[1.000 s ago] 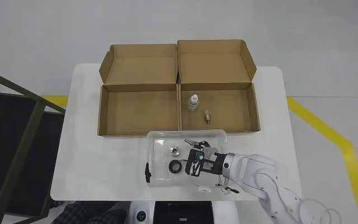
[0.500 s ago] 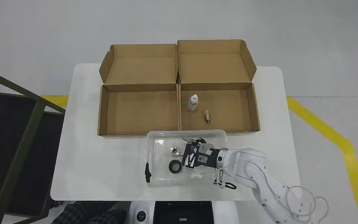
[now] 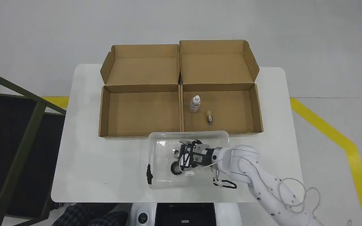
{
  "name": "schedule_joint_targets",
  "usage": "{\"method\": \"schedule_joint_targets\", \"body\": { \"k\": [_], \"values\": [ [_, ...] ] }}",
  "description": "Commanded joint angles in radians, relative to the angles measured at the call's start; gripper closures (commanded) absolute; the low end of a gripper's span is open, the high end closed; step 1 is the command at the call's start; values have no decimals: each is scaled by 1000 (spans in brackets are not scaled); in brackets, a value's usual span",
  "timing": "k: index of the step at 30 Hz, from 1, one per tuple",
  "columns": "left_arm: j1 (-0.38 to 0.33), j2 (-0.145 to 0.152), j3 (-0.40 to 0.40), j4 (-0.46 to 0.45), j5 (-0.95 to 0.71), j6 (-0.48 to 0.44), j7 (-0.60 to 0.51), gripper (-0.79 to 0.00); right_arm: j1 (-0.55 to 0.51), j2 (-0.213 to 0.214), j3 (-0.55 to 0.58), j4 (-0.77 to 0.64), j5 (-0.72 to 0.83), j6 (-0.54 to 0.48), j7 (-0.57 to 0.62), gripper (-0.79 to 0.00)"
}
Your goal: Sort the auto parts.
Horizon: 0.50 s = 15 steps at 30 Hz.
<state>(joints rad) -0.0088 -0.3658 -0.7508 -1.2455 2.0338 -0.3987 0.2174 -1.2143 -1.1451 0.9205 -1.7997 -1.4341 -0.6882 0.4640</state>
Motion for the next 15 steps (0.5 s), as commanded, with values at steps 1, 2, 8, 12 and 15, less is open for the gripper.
{"method": "schedule_joint_targets", "body": {
  "k": [1, 2, 8, 12, 15],
  "values": [
    [0, 0, 0, 0, 0, 0, 0, -785, 11, -3, -13, 11, 1, -3, 2, -388],
    [0, 0, 0, 0, 0, 0, 0, -785, 16, -5, -19, 15, 3, -3, 2, -388],
    [0, 0, 0, 0, 0, 0, 0, -785, 47, -15, -52, 49, 7, 0, 1, -391],
    [0, 0, 0, 0, 0, 0, 0, -785, 66, -22, -72, 71, 11, -3, 0, -391],
    [0, 0, 0, 0, 0, 0, 0, -785, 77, -26, -85, 87, 15, -3, 0, -388]
  ]
}}
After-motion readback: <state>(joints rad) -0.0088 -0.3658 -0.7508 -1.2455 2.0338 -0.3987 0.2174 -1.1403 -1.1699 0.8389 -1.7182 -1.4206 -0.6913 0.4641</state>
